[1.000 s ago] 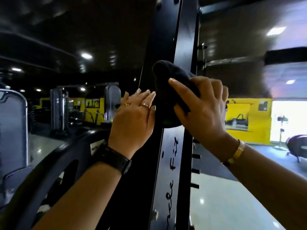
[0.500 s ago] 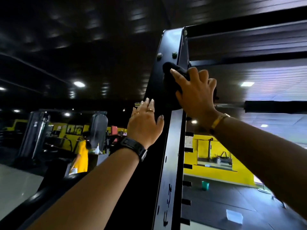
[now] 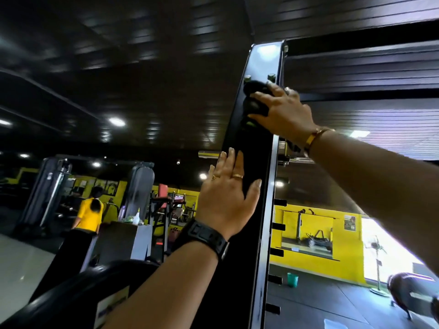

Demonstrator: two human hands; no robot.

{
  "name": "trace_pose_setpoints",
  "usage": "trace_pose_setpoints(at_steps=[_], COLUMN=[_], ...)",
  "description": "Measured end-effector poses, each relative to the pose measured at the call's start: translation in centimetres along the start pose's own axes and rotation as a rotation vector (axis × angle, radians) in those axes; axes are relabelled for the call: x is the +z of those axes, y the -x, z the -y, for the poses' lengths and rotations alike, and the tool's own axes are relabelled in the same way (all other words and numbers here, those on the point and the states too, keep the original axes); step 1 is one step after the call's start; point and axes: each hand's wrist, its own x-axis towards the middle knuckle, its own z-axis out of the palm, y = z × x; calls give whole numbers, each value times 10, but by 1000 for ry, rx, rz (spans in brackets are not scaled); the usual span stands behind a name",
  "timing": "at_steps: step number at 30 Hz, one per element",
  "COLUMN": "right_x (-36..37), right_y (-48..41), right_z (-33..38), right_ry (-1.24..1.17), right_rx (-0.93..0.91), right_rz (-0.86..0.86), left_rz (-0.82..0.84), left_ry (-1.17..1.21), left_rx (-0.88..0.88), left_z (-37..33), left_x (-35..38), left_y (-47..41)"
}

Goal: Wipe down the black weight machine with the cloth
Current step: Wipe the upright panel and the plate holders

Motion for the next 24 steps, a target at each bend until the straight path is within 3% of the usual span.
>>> trace_pose_setpoints(at_steps=[5, 10, 17, 24], right_x=[3, 8, -1, -11], right_y=[-29, -14, 28, 11], right_z=[11, 18, 12, -20], right_ry=[114, 228, 271, 167], right_rx=[24, -161, -341, -236], right_rz=[-44, -86, 44, 54], left_rz=[5, 32, 58, 17], left_ry=[-1, -1, -33, 1], left_rx=[-9, -14, -31, -19], left_z=[-1, -1, -2, -3], left_x=[-1, -2, -4, -4], left_y=[0, 0, 3, 8])
